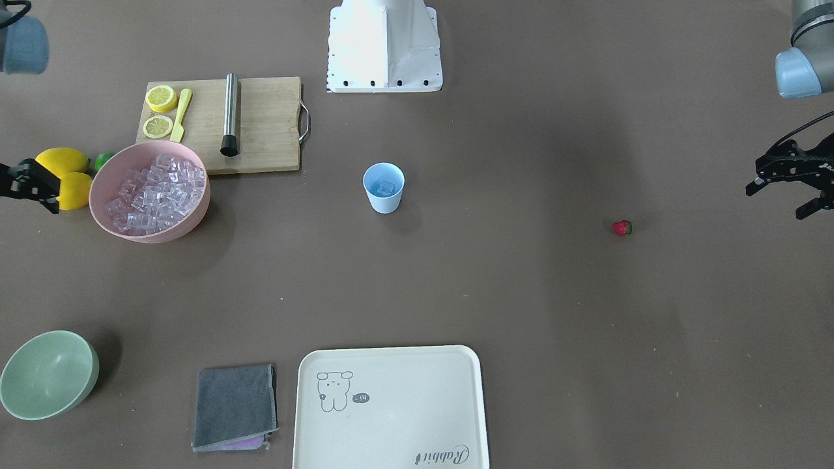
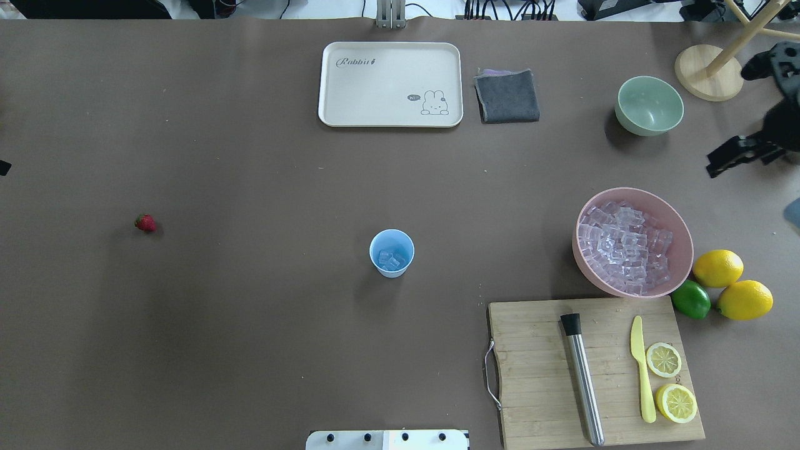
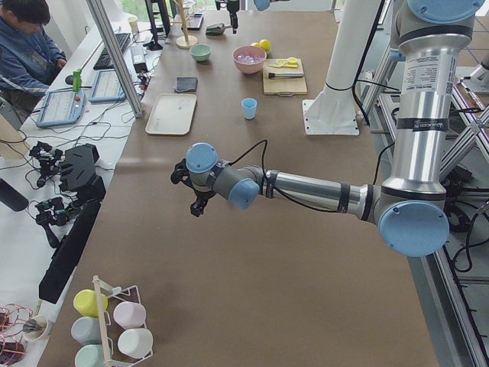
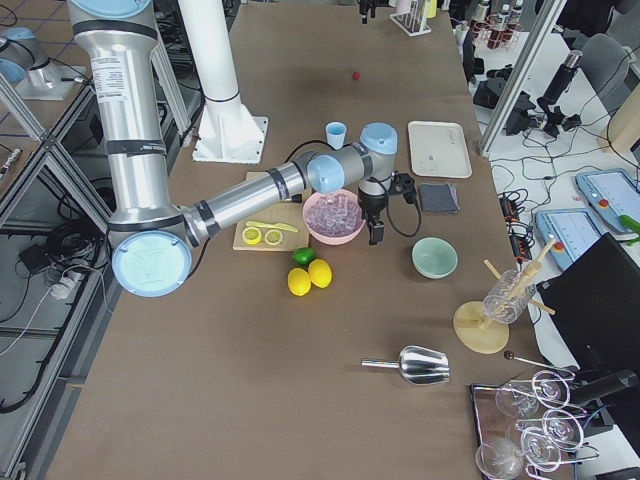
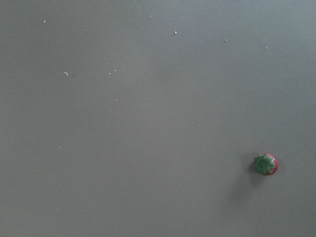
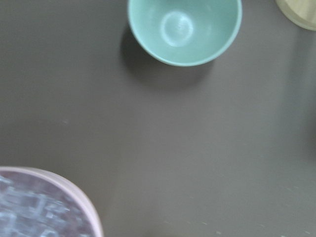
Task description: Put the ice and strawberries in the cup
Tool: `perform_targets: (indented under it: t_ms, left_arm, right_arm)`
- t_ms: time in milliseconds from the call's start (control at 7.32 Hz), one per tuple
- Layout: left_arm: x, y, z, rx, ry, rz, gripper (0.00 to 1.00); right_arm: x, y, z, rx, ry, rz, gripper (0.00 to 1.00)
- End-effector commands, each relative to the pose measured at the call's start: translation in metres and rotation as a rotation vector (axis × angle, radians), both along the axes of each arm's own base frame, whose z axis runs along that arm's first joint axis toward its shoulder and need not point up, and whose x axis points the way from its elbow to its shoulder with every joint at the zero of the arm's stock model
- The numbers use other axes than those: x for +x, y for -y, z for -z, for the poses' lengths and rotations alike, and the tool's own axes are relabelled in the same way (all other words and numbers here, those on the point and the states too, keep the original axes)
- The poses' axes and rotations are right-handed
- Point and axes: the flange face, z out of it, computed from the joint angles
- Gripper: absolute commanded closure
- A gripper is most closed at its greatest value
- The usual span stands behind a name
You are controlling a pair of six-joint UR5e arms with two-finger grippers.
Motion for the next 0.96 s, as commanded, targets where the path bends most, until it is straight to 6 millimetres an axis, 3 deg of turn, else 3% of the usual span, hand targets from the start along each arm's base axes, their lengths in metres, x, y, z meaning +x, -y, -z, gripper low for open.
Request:
perform_targets:
  t_ms: [0,137,273,410,546,819]
  left_arm:
    - [-0.002,-0.007,-0.006,-0.05,-0.008,0.049,0.01]
    - [-0.002,-0.007,-0.005,-0.053,-0.011,0.057,0.01]
    - [-0.001,-0.005,-0.003,-0.07,-0.011,0.071,0.01]
    - [0.006,-0.006,-0.002,-0.112,-0.018,0.087,0.01]
    - [0.025,-0.008,0.002,-0.155,-0.024,0.132,0.01]
    - [0.088,-0.017,0.002,-0.166,0.024,0.216,0.01]
  right_arm:
    - [0.112,-0.046,-0.099,-0.054,0.016,-0.003,0.0]
    - [0.149,-0.064,-0.126,-0.036,0.004,0.008,0.0]
    - [0.17,-0.09,-0.161,-0.025,-0.011,0.067,0.0]
    - [0.195,-0.095,-0.17,-0.035,-0.013,0.015,0.0]
    - [0.197,-0.096,-0.173,-0.063,-0.015,-0.009,0.0]
    - [0.198,-0.096,-0.171,-0.086,-0.021,-0.04,0.0]
